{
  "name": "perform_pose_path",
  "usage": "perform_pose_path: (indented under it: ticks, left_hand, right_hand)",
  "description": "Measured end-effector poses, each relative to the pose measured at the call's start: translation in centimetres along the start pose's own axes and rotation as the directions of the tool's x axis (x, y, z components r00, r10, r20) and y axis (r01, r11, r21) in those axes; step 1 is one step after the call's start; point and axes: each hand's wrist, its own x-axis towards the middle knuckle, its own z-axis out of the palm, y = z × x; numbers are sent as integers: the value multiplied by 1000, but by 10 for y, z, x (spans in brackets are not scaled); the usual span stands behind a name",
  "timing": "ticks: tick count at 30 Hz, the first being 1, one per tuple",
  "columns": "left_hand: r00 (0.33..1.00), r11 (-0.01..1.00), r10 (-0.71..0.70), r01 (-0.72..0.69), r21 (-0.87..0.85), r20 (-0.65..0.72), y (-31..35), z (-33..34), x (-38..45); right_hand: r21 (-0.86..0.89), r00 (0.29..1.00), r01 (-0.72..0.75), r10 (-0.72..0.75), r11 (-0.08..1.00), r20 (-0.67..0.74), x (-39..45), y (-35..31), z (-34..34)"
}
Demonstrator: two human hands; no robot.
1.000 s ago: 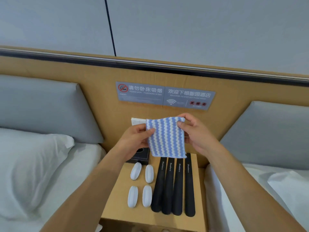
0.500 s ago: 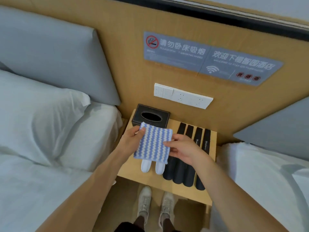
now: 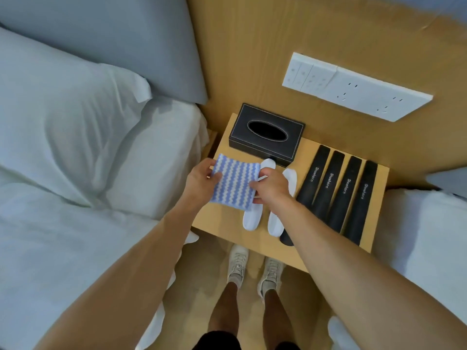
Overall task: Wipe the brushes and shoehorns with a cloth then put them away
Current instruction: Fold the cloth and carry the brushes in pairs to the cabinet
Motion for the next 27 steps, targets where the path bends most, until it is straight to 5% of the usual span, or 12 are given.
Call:
perform_pose_path:
  ticks: [6, 8, 11, 13, 16, 22, 25, 27]
  left_hand:
    - [999, 999, 48, -48, -4, 3, -15, 2, 51]
    - [998, 988, 29, -37, 151, 59, -27, 4, 67]
    - [984, 799, 148, -180, 574, 102, -42, 17, 77]
    - [959, 654, 243, -271, 706, 143, -46, 29, 77]
    - [932, 479, 228, -358, 802, 280, -48, 51, 79]
    - [918, 377, 170, -398, 837, 360, -39, 67, 88]
    - [930, 418, 235, -360, 834, 283, -19, 70, 87]
    - [950, 661, 269, -303, 686, 160, 1, 79, 82]
  right_hand:
    - [-134, 993, 64, -77, 989, -94, 31, -13, 6]
    - [-172, 988, 50, -73, 984, -134, 36, -11, 0]
    - [-213, 973, 19, -68, 977, -221, 37, 3, -15]
    - [-279, 961, 23, -98, 960, -260, 35, 16, -25]
    - [-334, 936, -1, -116, 943, -332, 34, 31, -37]
    - [-286, 893, -52, -83, 957, -442, 39, 39, -52]
    - [-260, 886, -64, -65, 964, -459, 45, 38, -56]
    - [-241, 889, -85, -35, 967, -457, 51, 37, -59]
